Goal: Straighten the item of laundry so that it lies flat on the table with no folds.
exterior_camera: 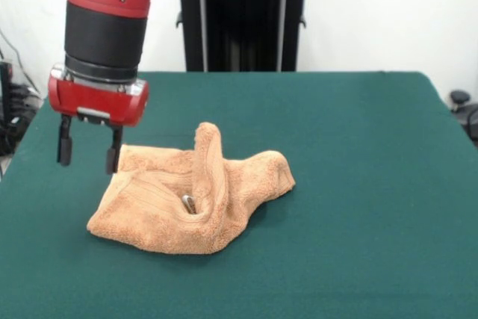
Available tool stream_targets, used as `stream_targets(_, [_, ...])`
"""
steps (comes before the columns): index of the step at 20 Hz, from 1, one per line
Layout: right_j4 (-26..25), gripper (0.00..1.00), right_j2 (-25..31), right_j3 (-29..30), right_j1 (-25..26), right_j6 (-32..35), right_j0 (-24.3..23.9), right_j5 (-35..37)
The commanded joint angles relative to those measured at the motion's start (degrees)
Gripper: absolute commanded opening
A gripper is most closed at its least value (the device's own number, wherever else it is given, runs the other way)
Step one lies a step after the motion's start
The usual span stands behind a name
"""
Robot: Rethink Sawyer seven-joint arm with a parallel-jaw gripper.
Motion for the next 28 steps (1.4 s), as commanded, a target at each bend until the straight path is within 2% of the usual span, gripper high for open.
stream_targets(1, [3.4,1.0,6.2,-0.8,5.5,7.8,4.4,5.0])
stream_targets(17, [7.0,1.0,5.1,-0.9,5.6,8.8,6.7,4.4])
stream_targets(28, [10.6,1.0,3.1,3.1,0.7,11.4,9.9,7.6])
